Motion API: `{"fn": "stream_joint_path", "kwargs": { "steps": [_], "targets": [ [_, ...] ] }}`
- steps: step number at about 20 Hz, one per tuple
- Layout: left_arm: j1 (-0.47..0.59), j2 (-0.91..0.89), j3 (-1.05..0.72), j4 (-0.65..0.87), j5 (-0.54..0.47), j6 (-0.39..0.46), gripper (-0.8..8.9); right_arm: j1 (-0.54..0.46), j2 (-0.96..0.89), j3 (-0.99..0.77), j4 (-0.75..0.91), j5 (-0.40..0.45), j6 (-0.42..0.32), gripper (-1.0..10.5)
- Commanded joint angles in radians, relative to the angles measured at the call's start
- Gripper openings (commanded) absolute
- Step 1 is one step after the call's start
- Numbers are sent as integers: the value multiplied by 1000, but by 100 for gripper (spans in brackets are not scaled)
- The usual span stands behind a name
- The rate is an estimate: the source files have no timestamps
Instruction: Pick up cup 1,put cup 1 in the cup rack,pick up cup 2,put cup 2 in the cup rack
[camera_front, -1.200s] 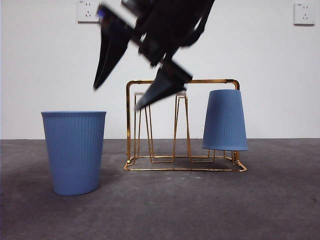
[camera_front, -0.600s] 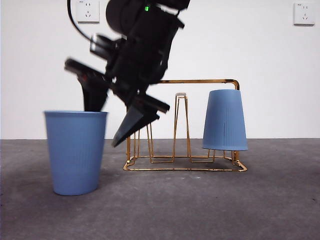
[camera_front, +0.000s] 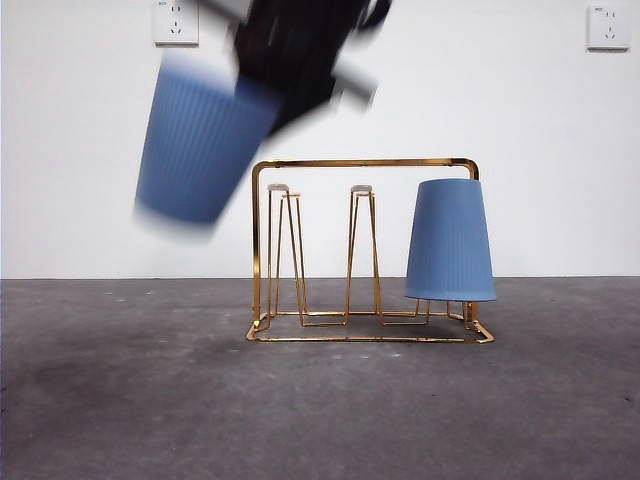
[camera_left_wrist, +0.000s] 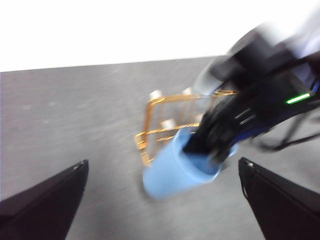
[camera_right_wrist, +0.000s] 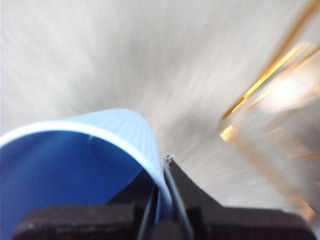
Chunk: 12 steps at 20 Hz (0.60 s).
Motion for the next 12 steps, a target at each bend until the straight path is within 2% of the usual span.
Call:
{"fn": "stream_joint_path", "kwargs": {
  "steps": [1,4,8,12],
  "targets": [
    [-14,9,-6,82,-2,41,502,0,-176,2,-29,51,-49,-17],
    [-23,38,-6,213,27,114,502,1,-404,2,-56,69,-63,-17],
    [-23,88,-6,366,109,203,502,1,-570,2,-80,86,-88,-17],
    [-15,158,-6,542,221,286,502,1,-710,2,-117,140,-135,-17]
  ]
}}
